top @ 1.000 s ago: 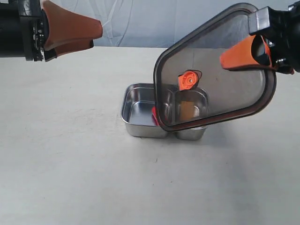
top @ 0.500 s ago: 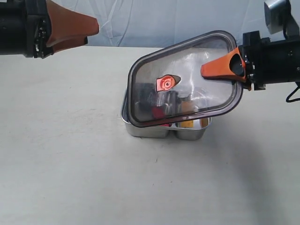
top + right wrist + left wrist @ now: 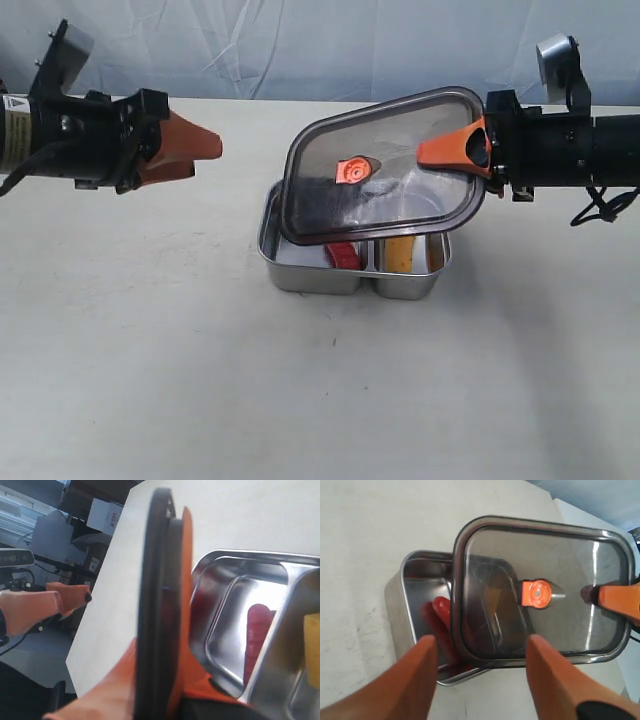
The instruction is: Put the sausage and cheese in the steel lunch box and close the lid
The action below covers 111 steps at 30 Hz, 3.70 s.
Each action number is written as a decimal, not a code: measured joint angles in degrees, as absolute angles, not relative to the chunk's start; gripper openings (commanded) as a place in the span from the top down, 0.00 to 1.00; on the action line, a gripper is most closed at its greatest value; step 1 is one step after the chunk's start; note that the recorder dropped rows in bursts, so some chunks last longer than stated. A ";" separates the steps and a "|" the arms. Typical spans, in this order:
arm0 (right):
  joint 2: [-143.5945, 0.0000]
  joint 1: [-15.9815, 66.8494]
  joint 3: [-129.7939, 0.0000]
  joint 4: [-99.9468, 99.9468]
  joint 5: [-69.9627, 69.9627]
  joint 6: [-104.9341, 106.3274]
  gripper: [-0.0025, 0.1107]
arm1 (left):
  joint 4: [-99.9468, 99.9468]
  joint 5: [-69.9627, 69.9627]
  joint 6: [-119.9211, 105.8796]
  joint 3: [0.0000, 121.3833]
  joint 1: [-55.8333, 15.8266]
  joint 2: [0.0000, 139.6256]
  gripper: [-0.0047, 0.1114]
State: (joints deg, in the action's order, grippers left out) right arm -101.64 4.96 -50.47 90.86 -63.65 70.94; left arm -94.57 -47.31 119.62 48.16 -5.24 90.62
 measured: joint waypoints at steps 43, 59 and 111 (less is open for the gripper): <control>-110.09 4.32 -58.53 82.32 -68.64 59.82 0.99 | -89.54 -51.25 112.45 48.09 -3.58 94.92 0.53; -110.28 4.24 -58.53 87.41 -68.90 61.00 0.99 | -89.44 -54.20 112.45 48.09 -3.58 94.92 0.53; -111.57 4.36 -61.61 81.15 -68.99 58.15 0.99 | -87.38 -53.36 113.90 48.09 -3.58 101.75 0.52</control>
State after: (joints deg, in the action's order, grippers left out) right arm -111.57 4.36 -61.61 81.15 -68.99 58.15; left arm -87.38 -53.36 113.90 48.09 -3.58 101.75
